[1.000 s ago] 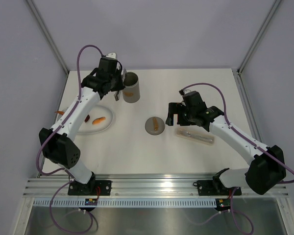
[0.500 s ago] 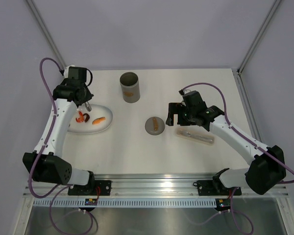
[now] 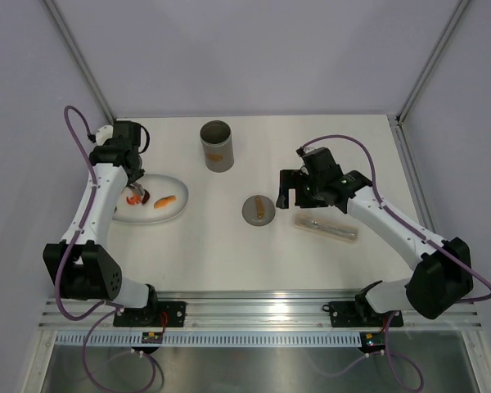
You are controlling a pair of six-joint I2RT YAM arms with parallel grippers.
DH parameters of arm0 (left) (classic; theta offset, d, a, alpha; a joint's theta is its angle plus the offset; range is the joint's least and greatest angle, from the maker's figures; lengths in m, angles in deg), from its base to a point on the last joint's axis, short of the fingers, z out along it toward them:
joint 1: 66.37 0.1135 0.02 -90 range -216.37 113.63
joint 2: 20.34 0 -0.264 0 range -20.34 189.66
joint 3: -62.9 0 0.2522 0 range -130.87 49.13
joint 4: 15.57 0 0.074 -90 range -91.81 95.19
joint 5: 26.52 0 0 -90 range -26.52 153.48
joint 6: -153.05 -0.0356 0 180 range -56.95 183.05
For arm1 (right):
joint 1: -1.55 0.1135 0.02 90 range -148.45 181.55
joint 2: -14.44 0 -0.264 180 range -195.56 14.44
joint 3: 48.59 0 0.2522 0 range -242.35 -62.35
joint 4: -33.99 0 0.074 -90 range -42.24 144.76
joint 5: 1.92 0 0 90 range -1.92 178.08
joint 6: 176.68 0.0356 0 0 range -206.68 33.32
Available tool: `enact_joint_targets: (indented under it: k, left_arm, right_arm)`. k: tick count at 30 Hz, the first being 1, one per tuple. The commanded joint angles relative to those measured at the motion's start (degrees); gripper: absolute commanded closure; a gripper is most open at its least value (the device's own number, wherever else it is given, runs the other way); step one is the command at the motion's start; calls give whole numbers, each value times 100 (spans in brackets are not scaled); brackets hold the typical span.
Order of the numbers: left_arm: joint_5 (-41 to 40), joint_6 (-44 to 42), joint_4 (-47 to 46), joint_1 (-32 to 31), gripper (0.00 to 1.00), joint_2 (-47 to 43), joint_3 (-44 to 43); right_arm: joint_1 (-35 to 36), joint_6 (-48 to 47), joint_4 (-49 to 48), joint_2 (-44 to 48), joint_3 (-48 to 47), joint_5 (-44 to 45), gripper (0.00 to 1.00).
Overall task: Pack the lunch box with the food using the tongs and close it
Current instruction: Pick up the fake food from the plate.
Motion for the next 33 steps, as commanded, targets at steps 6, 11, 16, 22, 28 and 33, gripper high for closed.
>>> enact_joint_targets:
  k: [6, 11, 16, 22, 28, 33]
  left_arm:
    - [313, -30, -663, 288, 59, 157, 341]
    - [709, -118, -848, 429, 58, 148, 464]
    - [842, -215, -962, 429, 54, 192, 552]
    - [806, -364, -963, 438, 50, 367, 491]
    - [525, -601, -708, 438, 49, 631, 218]
    - [507, -812, -497, 438, 49, 877, 8]
  right_arm:
    - [-4, 6, 448, -306, -676, 126, 0]
    - [-5, 41, 677, -482, -967, 241, 1]
    - [-4, 94, 774, -596, -1108, 241, 1]
    - [4, 112, 818, -658, -1213, 249, 1]
    - [13, 120, 792, -702, -1231, 232, 1]
    - [40, 129, 739, -737, -1222, 206, 1]
